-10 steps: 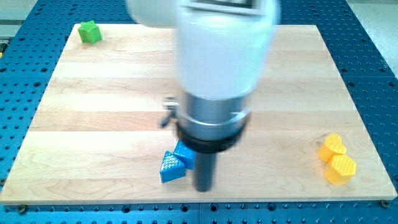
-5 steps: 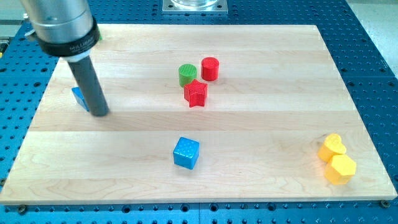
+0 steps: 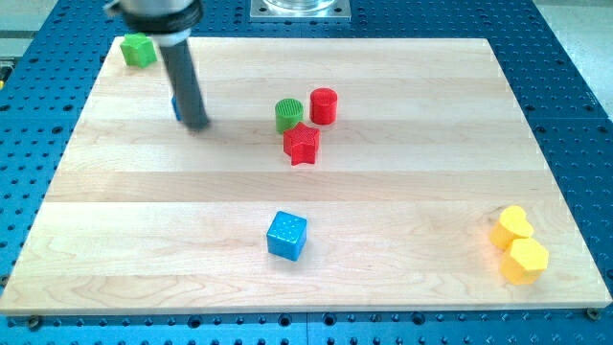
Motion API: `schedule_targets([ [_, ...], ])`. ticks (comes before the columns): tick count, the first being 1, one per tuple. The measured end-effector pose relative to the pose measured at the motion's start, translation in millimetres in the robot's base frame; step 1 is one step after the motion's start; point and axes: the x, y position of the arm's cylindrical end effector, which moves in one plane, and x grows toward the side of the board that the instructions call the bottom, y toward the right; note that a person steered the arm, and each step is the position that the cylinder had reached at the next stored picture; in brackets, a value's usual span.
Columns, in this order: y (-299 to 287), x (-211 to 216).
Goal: Move the triangle vertically above the red circle
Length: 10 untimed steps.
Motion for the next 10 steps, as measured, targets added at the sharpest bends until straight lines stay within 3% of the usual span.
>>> schedule_targets([
  [1,-7.1,-22.8],
  [2,-54.7,18.7],
  [3,-79.0,-4.0],
  [4,-32.9,-34.6],
  [6,-54.6,-62.3],
  [8,88.0,-80.1],
  [9,61.4,-49.1],
  [10,85.0,-45.2],
])
